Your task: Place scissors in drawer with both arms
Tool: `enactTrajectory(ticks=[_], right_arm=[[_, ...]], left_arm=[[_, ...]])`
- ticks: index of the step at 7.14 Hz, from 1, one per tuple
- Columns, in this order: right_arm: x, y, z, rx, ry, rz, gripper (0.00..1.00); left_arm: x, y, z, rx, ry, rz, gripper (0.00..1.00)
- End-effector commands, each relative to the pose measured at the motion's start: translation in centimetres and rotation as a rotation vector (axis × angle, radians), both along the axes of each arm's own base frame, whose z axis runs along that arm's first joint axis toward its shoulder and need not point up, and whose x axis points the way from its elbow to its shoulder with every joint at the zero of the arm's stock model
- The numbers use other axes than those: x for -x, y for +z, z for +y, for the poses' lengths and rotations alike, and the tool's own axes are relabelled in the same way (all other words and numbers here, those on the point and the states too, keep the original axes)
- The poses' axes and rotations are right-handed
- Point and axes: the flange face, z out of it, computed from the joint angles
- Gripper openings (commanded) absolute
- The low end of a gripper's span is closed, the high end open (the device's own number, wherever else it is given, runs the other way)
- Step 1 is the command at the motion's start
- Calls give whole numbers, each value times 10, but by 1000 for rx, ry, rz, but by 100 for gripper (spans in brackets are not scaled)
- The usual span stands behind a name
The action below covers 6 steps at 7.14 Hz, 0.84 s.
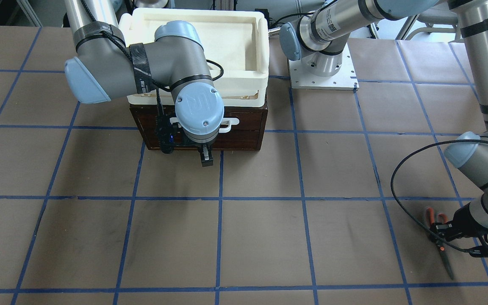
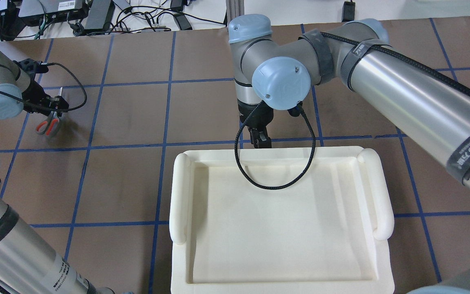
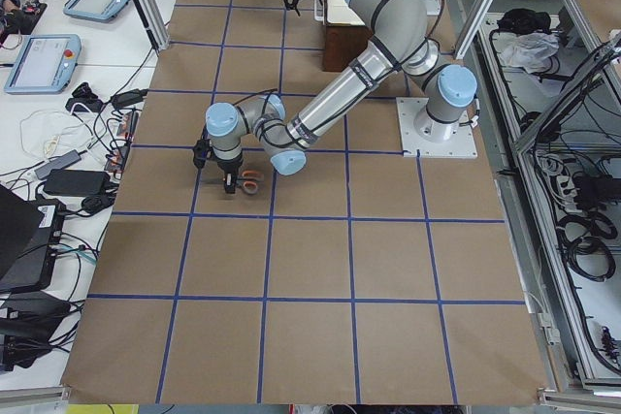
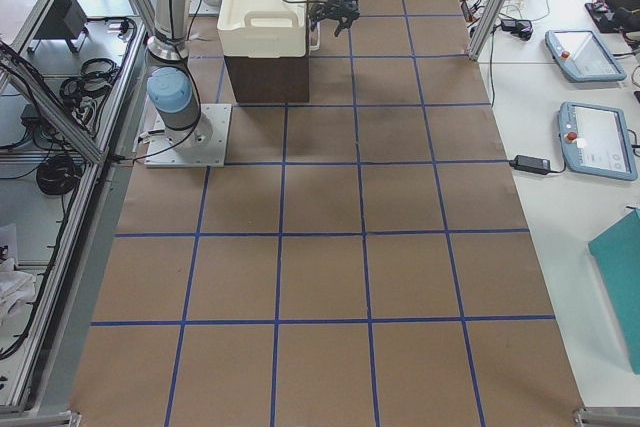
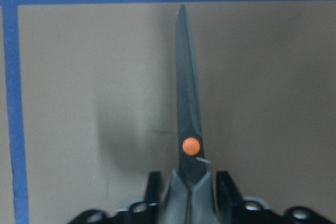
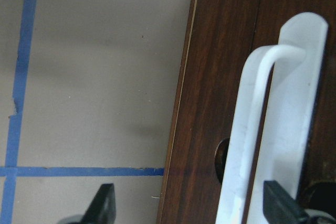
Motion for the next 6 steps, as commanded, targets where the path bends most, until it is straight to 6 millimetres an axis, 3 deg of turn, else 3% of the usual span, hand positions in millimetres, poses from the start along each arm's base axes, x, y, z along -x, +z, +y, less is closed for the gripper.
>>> enactTrajectory(ticks=[1,2,6], right_arm=[[0,-6,-2,-7,4,3,100],[0,-7,-2,-9,4,2,100],[0,-15,-2,-16,8,4,100]], left_arm=[[1,0,0,2,-2,1,63],[1,-1,0,3,-2,2,66],[2,-6,-1,1,-3,4,58]])
